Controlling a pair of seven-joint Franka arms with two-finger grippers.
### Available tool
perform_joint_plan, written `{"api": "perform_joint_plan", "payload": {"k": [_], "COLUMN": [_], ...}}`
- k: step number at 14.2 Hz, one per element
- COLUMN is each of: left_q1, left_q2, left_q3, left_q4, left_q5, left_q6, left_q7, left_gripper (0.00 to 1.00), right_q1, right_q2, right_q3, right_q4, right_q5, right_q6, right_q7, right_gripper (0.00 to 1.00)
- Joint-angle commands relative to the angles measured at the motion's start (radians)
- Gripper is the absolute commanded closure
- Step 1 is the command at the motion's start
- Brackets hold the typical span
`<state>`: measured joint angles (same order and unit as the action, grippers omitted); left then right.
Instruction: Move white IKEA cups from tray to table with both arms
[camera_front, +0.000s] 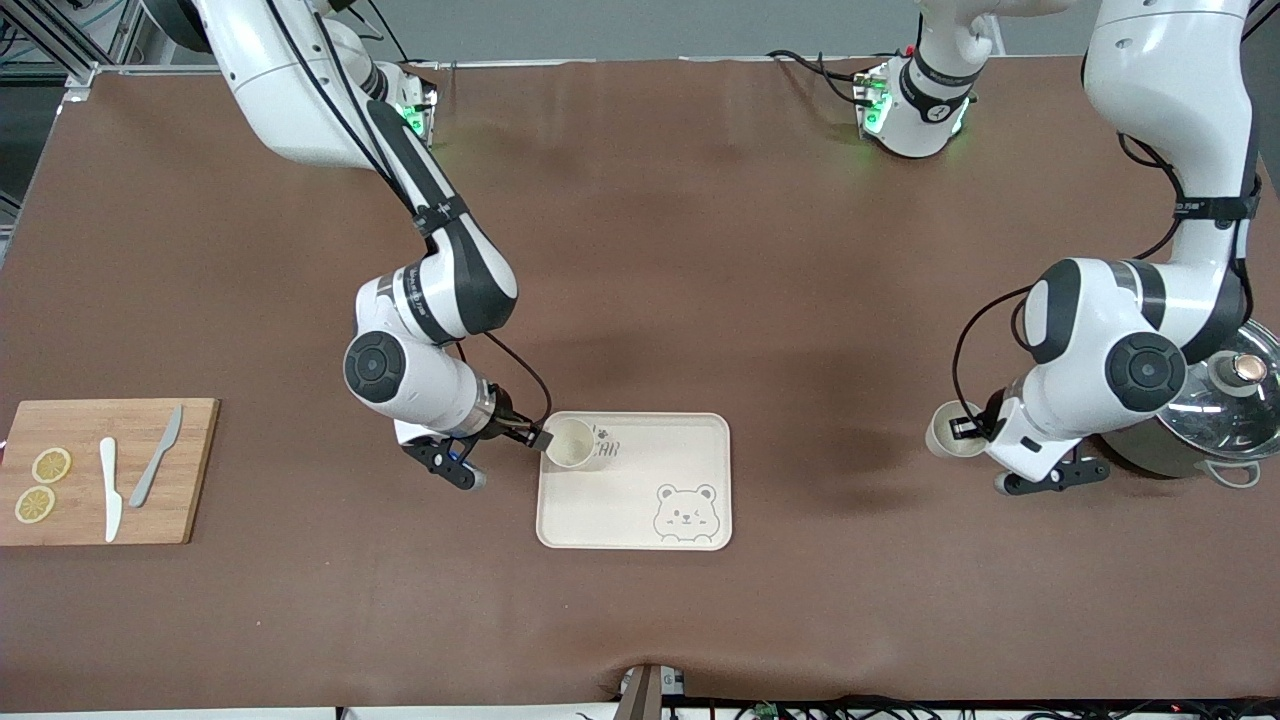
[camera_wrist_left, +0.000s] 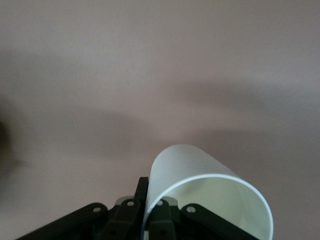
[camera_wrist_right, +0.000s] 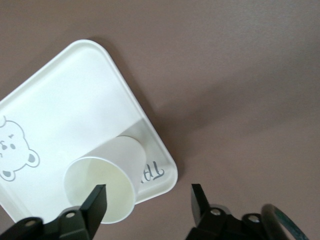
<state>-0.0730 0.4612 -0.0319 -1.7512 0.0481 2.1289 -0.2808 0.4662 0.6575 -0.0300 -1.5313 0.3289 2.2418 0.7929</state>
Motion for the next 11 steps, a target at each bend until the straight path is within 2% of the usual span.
{"api": "perform_joint_plan", "payload": {"k": [1, 2, 5, 7, 8, 11], "left_q1": [0.006, 0.007, 0.051, 0.065, 0.067, 0.067], "left_q2": [-0.061, -0.053, -0.038, -0.023, -0.012, 0.008], "left_q3": [-0.01, -0.008, -0.01, -0.01, -0.011, -0.011], "left_q4": [-0.145, -0.162, -0.237, -0.249, -0.251, -0.252], "left_q5": [0.004, 0.004, 0.004, 0.004, 0.003, -0.007], "left_q6": [0.062, 0.072, 0.186, 0.212, 0.217, 0.243], "left_q7": [0.022, 0.022, 0.081, 0.091, 0.091, 0.091], "left_gripper": [1.0, 1.0, 1.0, 1.0, 1.0, 1.0], "right_q1": [0.037, 0.043, 0.057, 0.071, 0.068, 0.051], "right_q2": [0.019, 0.025, 0.048, 0.054, 0.054, 0.044], "right_q3": [-0.01, -0.01, -0.01, -0.011, -0.011, -0.013], "right_q4": [0.022, 0.022, 0.017, 0.017, 0.016, 0.019], "right_q5": [0.009, 0.006, 0.012, 0.01, 0.009, 0.007], "right_q6": [0.016, 0.019, 0.087, 0.091, 0.088, 0.075], "right_q7": [0.098, 0.098, 0.109, 0.121, 0.12, 0.111], "right_gripper": [0.32, 0.33, 0.51, 0.86, 0.98, 1.0]}}
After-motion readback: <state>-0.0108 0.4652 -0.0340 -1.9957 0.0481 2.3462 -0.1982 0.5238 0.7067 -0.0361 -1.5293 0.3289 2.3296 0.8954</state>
